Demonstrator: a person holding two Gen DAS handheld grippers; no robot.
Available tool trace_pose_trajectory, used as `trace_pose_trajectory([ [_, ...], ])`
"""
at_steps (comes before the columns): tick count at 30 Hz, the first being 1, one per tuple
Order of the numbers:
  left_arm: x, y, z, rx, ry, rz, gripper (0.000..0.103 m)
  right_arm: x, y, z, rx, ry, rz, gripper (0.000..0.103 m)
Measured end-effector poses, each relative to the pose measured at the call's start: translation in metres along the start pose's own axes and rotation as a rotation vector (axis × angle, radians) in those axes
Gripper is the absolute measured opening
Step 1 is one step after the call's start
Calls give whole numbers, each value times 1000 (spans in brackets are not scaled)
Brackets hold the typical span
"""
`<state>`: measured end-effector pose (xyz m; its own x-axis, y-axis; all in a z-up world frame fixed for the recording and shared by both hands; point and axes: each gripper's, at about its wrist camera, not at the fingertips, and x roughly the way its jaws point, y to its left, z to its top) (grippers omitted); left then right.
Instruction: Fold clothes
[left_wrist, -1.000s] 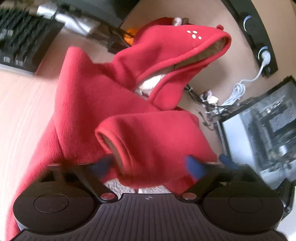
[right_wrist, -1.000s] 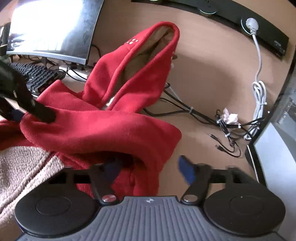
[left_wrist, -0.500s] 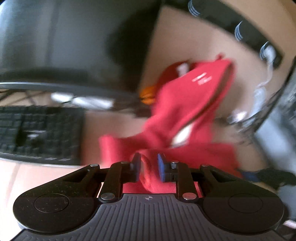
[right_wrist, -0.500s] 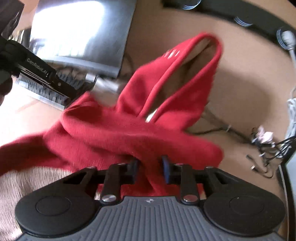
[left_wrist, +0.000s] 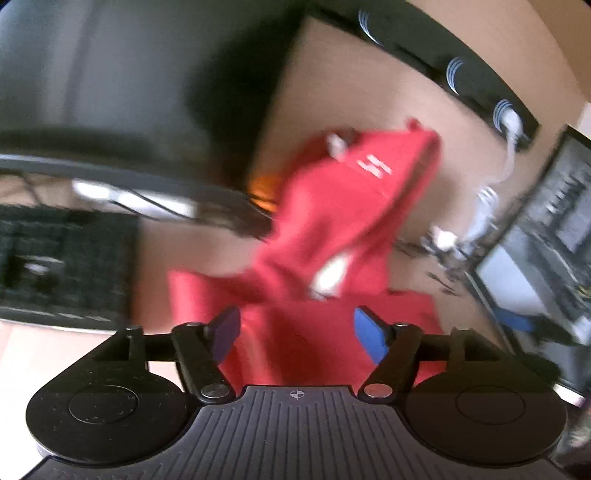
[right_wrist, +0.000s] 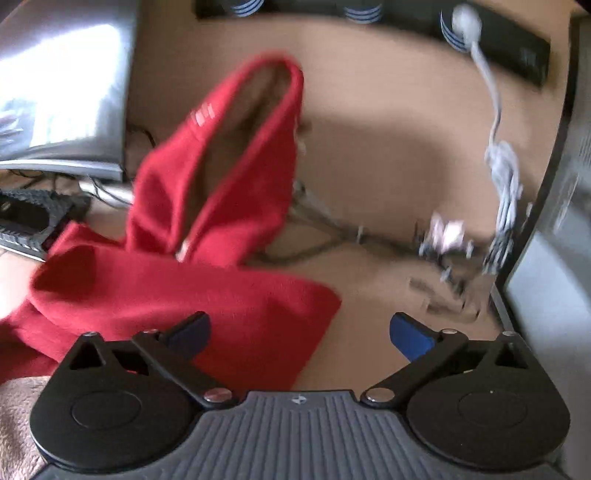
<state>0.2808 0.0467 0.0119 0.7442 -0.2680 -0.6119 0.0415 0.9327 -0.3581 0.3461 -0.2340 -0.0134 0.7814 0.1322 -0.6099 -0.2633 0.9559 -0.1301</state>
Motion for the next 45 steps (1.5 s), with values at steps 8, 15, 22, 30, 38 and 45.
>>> trace_pose_trajectory([
  [8,58,-5,-34,51,164,26,80,24,29,-18,-128,57,-87,103],
  [15,60,-1,-28,21,167,9,82,23,20,-15,-67,68,-47,103],
  [22,52,13,-18,-2,155,10,77,7,-17,-2,143,0,-7,103],
  [30,43,23,-14,15,150,89,78,30,-6,-5,38,87,-99,103],
  [38,18,24,-5,-9,86,42,84,6,-30,3,218,44,143,103],
  [45,41,20,-18,5,155,59,84,20,-8,-6,283,128,241,68],
])
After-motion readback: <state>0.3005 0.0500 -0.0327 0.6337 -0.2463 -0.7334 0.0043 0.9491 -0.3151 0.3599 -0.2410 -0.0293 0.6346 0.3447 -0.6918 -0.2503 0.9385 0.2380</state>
